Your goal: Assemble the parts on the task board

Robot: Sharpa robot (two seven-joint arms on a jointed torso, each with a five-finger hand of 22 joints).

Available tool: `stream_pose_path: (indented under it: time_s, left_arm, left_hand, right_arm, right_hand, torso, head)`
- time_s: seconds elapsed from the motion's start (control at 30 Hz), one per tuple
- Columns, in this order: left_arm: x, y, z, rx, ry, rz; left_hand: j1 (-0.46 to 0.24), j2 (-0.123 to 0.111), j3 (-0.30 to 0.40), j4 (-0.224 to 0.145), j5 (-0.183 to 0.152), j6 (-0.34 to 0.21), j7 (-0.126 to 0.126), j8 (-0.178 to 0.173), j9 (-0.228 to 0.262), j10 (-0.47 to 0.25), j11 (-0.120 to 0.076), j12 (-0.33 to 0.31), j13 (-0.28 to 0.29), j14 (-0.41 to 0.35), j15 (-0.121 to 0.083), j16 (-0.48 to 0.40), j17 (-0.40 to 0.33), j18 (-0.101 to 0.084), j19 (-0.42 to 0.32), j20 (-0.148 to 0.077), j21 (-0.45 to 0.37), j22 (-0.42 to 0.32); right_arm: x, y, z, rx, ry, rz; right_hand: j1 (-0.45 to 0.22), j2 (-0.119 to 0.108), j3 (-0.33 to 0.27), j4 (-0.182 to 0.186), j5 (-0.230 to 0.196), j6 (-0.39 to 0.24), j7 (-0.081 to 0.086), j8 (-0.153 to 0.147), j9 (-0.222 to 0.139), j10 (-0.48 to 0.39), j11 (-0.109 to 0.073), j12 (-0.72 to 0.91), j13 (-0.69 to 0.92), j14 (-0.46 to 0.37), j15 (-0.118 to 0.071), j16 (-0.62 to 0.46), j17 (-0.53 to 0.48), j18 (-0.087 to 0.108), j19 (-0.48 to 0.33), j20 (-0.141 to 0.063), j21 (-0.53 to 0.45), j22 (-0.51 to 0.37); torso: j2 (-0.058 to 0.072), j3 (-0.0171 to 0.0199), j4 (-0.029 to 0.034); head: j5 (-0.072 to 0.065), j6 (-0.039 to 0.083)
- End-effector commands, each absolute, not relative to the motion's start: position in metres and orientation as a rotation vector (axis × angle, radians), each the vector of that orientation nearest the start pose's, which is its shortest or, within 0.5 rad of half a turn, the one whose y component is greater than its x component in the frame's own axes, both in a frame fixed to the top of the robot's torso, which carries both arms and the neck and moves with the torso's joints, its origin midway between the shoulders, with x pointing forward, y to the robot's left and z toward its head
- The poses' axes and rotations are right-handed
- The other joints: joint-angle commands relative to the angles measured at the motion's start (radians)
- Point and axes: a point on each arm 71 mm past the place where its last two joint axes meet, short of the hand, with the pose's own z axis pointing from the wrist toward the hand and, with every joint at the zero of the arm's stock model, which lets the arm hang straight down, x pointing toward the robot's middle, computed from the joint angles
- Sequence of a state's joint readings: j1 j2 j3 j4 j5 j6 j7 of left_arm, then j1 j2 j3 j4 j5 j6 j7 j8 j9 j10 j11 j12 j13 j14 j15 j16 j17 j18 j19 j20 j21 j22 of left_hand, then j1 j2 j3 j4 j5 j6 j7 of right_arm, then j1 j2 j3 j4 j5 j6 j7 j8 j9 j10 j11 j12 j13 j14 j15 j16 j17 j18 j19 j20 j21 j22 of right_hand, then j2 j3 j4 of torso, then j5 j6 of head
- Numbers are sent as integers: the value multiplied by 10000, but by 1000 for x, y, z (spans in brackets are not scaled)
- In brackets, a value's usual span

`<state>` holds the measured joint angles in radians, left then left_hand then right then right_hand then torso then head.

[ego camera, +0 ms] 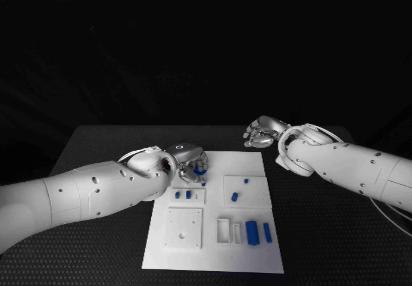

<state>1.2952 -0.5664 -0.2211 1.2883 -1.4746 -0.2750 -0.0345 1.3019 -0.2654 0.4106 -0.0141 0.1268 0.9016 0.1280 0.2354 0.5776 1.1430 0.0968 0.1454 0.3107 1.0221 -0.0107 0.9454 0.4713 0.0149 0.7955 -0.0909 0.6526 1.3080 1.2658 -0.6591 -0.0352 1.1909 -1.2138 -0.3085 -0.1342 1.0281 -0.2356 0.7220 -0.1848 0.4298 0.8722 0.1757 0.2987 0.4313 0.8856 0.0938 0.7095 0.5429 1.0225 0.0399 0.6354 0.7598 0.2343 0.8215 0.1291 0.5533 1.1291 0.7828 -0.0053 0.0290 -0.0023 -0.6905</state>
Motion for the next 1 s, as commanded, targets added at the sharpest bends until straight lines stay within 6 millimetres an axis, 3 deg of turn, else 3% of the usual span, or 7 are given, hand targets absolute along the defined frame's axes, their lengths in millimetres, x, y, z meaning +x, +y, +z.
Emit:
stream_pose_path:
  time_s: [0.03, 0.13, 0.4, 0.57, 0.73, 0.93, 1.0]
  left_arm:
    - [511, 119, -217, 4915, 17523, -6315]
    - [512, 120, -219, 4960, 17704, -6189]
    - [510, 117, -222, 5263, 17983, -6187]
    - [510, 115, -224, 5288, 18047, -6188]
    - [510, 115, -231, 5332, 18067, -6155]
    - [512, 116, -233, 5270, 18031, -6045]
    - [513, 115, -233, 5282, 18023, -6054]
  left_hand:
    - [-73, 41, 89, -8, -43, 47, -60, 39, -16, 122, -22, -50, -16, 31, 26, -36, 14, 57, 76, -156, -35, 178]
    - [-79, 81, 125, -38, -28, 97, -87, 69, -20, 158, -39, -80, -32, 34, 16, -33, 26, 58, 79, -160, -34, 190]
    - [-209, 154, 236, -168, 22, 245, -108, 162, -67, 136, -34, -318, -153, 12, 22, -43, 73, 51, 60, -154, -44, 213]
    - [-156, 420, 397, -401, 344, 475, -169, 284, -75, 350, -139, -350, -174, 19, -29, -30, 115, 19, 26, -181, -37, 223]
    - [-146, 654, 548, -693, 440, 636, -209, 349, -106, 536, -186, -383, -194, 24, -48, -20, 150, -17, 11, -208, -13, 225]
    - [-179, 719, 600, -797, 456, 679, -212, 362, -123, 611, -196, -393, -201, 41, -58, -8, 166, -27, 19, -219, 3, 225]
    - [-204, 920, 686, -799, 486, 786, -163, 412, -116, 770, -193, -333, -175, 69, -69, 13, 182, -28, 42, -231, 23, 228]
  right_arm:
    - [558, -211, -171, 1663, 16780, 6101]
    - [558, -211, -171, 1696, 16802, 6083]
    - [558, -211, -171, 1750, 16791, 6118]
    - [558, -210, -172, 1833, 16882, 6266]
    - [558, -209, -172, 1837, 16924, 6333]
    - [559, -208, -173, 1882, 16955, 6419]
    - [559, -209, -173, 1910, 16974, 6441]
  right_hand:
    - [35, -26, -27, 22, -49, -55, 24, 62, 3, -3, 94, -283, -433, -163, 72, -287, -187, -134, -195, 97, -225, -86]
    - [65, -11, -41, 34, -55, -100, 37, 95, -7, 23, 199, -685, -1155, -263, 197, -772, -489, -143, -409, 228, -569, -206]
    - [118, -3, -64, 88, -124, -129, 43, 120, -42, 153, 215, -801, -1743, -189, 229, -1043, -648, -84, -434, 323, -784, -238]
    - [140, 47, -35, 75, -71, -83, 24, 171, -55, 76, 243, -1125, -2283, -427, 367, -1480, -910, -117, -714, 429, -1112, -315]
    - [150, 121, -49, 24, 5, -83, 14, 228, -78, 560, 248, -1950, -3317, -481, 537, -2233, -1462, -133, -959, 571, -1586, -410]
    - [151, 126, -69, 21, 20, -105, 20, 226, -100, 688, 258, -2144, -3573, -466, 561, -2388, -1600, -126, -994, 608, -1722, -427]
    - [37, 147, -158, 32, 174, -159, 25, 220, -113, 719, 289, -2324, -3773, -520, 610, -2538, -1742, -126, -1120, 684, -2099, -685]
  torso:
    - [-4, 5, 8]
    - [0, 6, 4]
    - [-8, 2, 17]
    - [-1, -3, 24]
    - [-2, -7, 9]
    - [6, -13, 16]
    - [1, -11, 16]
  head:
    - [2, 0]
    - [-11, -11]
    - [-21, -23]
    - [-11, -21]
    - [21, -8]
    - [-27, -8]
    - [-39, -18]
